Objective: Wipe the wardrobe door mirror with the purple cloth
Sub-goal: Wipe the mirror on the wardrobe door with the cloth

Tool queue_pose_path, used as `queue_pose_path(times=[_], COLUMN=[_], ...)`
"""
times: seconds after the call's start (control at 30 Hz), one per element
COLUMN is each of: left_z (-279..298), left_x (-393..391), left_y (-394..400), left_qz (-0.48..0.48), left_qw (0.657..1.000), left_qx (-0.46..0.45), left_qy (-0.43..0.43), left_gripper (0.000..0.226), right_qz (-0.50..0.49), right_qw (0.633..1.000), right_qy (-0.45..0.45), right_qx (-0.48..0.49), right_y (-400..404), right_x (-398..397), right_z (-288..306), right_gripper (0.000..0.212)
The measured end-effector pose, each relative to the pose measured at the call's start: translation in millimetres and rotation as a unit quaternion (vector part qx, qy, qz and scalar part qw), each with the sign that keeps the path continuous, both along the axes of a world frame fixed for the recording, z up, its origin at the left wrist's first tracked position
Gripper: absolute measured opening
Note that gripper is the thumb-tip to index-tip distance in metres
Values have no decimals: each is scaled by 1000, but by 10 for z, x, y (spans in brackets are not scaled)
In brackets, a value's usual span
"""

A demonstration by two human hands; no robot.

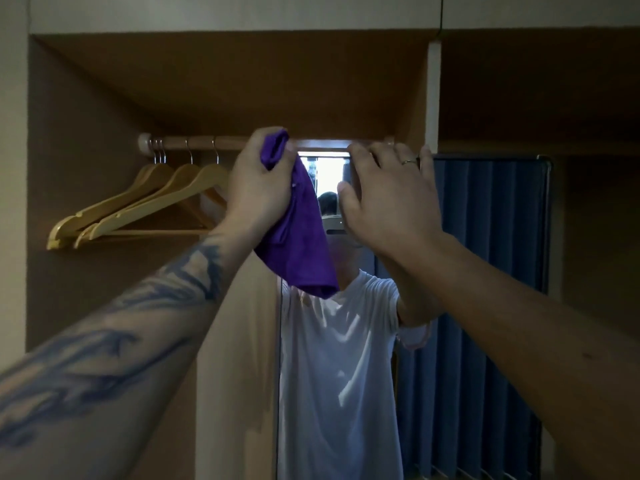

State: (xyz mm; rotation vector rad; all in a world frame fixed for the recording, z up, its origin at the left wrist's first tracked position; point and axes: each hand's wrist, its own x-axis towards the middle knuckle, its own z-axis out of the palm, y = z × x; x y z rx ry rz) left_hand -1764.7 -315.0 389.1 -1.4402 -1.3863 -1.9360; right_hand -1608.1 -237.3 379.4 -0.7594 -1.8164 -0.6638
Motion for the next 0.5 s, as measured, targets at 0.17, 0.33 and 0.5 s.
queue_pose_path(times=[0.17, 0.33, 0.5], left_z=[-2, -463, -510], left_x=[-134, -40, -106], left_y=[9, 21, -59], left_qz=[-29, -135, -89], left_qw=[998, 988, 995], left_qx=[-18, 6, -31], left_qy=[54, -76, -19], left_gripper=[32, 22, 22], right_qz=[6, 6, 6], right_qw=[1000, 999, 999], right_qy=[11, 18, 14], right_qx=[23, 27, 35], right_y=[55, 98, 103], right_x=[-46, -62, -63], right_z=[-35, -53, -105], right_gripper=[57, 58, 63])
